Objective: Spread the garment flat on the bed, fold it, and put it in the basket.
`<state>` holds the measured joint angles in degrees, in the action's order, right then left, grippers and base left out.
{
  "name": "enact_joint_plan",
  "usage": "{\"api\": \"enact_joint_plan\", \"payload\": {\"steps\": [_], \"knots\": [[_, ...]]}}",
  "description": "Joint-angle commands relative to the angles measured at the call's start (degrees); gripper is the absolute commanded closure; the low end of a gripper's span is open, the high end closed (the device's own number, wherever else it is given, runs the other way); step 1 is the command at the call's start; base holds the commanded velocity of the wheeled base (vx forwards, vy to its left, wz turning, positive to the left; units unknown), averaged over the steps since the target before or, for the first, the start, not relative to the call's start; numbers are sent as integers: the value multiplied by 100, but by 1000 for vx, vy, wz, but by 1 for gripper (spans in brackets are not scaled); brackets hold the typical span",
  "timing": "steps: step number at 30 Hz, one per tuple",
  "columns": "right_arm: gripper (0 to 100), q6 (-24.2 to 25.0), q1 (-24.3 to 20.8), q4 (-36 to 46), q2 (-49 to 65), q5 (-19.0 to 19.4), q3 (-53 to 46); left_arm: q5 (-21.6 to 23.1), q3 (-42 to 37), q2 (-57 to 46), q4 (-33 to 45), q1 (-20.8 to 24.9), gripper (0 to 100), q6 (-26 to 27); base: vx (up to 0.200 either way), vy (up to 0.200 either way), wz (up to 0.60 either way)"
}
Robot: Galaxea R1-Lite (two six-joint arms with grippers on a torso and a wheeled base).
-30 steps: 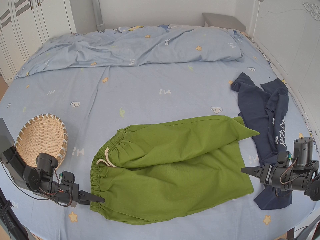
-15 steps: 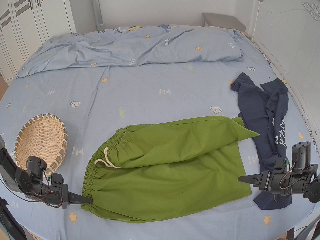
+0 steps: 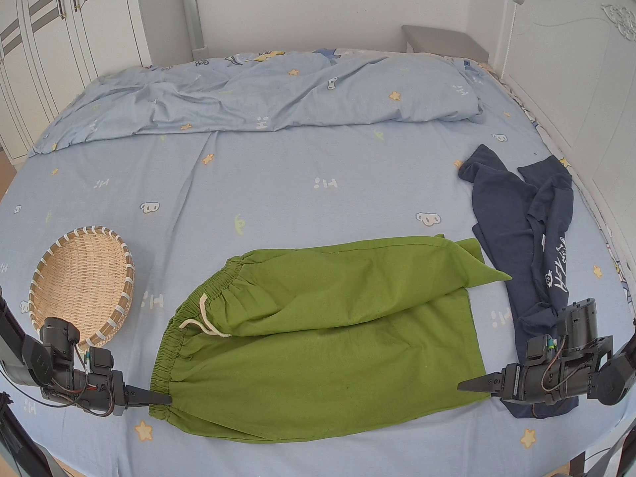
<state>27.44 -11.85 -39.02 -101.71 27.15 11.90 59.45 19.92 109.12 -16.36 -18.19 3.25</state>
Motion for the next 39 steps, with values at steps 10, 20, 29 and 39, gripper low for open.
{"api": "enact_joint_plan", "payload": {"steps": [10,20,29,39], "knots": [[0,-2,368,-220,-596,1012,129,5,3,22,1,-9,100,0,0,0,0],[0,7,702,-853,-1044,1170,164,5,30,31,-8,-27,100,0,0,0,0],[100,7,719,-870,-1097,1170,199,5,38,39,1,-44,100,0,0,0,0],[100,-72,789,-844,-956,1161,41,-4,-6,-31,28,-185,100,-27,0,0,0]]}}
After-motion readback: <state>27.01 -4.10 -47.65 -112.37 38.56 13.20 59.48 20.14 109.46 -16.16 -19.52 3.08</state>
